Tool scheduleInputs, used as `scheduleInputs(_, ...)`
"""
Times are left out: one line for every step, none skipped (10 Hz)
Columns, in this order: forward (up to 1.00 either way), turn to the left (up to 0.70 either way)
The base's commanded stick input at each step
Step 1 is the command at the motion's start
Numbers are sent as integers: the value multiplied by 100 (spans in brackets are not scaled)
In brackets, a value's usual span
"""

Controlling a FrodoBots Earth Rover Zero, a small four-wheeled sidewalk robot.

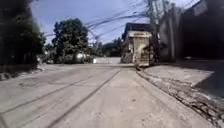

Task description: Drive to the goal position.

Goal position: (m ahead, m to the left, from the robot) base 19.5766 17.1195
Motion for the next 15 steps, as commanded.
scheduleInputs(100,0)
scheduleInputs(100,0)
scheduleInputs(97,0)
scheduleInputs(74,0)
scheduleInputs(2,0)
scheduleInputs(0,0)
scheduleInputs(0,0)
scheduleInputs(0,0)
scheduleInputs(0,0)
scheduleInputs(0,0)
scheduleInputs(0,0)
scheduleInputs(0,0)
scheduleInputs(0,0)
scheduleInputs(0,0)
scheduleInputs(5,0)
